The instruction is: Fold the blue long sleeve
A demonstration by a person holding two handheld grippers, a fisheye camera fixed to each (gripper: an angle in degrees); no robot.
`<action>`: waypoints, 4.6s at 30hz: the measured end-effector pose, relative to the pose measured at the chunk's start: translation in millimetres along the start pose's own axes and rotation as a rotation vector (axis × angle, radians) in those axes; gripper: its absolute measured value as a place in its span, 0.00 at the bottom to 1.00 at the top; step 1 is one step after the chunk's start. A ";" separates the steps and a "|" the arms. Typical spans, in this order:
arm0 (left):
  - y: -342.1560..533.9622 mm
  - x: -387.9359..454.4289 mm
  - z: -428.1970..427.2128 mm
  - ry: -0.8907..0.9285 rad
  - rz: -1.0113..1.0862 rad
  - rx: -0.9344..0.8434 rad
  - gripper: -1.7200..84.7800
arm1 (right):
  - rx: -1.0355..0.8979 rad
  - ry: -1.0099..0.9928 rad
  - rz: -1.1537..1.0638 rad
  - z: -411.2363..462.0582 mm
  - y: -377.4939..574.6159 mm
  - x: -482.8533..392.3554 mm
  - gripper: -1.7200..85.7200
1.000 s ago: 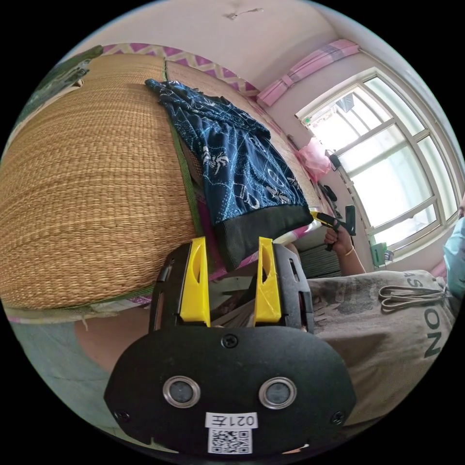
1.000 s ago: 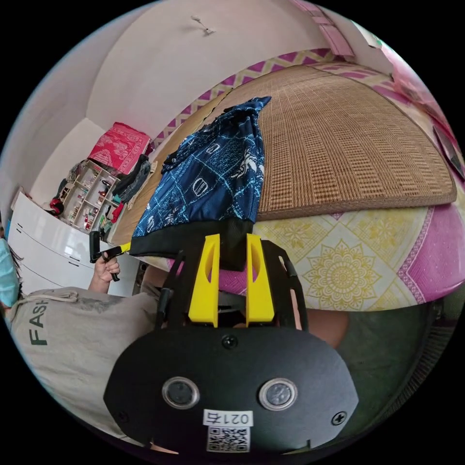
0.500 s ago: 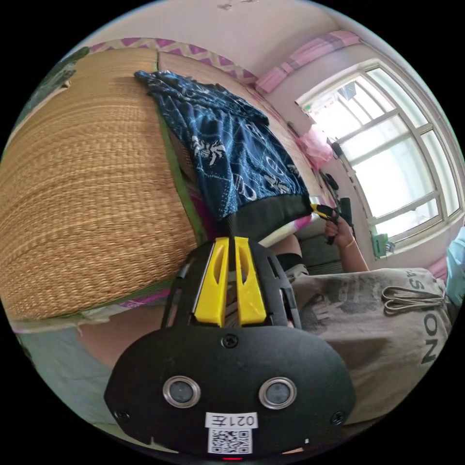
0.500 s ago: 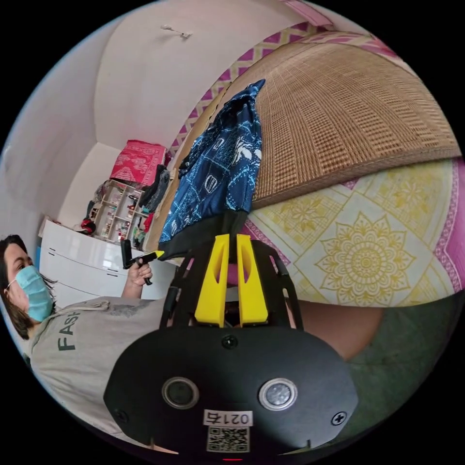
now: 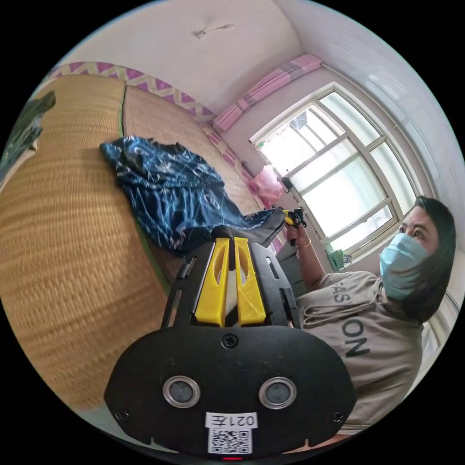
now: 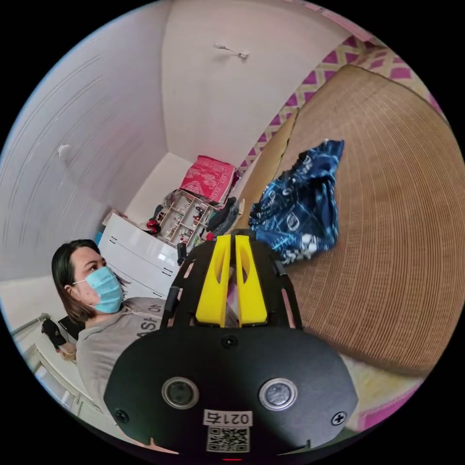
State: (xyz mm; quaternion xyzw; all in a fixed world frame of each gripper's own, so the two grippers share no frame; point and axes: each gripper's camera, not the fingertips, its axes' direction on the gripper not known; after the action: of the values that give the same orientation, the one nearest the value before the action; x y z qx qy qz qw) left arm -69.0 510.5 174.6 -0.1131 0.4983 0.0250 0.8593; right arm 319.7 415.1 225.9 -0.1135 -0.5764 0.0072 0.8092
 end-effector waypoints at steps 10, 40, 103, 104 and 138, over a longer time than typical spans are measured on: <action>-267.5 -170.1 34.8 -0.073 -0.188 0.046 0.01 | 0.004 0.124 0.111 124.3 -244.6 141.9 0.02; -292.7 -30.9 134.0 -0.407 0.066 -0.302 0.23 | -0.209 0.426 0.096 174.0 -157.8 143.4 0.15; 272.2 -35.3 477.2 0.548 -0.565 -0.050 0.04 | -0.244 -0.008 0.396 81.1 -150.4 132.6 0.05; 280.5 -41.6 474.9 0.595 -0.574 -0.030 0.03 | -0.232 -0.019 0.390 73.3 -157.0 125.8 0.05; 149.4 -42.6 64.3 -0.599 0.078 0.262 0.07 | -0.378 0.749 -0.803 325.1 -375.9 -263.5 0.03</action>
State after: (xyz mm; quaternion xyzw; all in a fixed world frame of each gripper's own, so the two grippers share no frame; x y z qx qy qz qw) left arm -59.0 673.0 216.7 0.0299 0.2264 0.0255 0.9732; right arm -117.3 68.4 153.4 -0.0235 -0.2398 -0.4441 0.8630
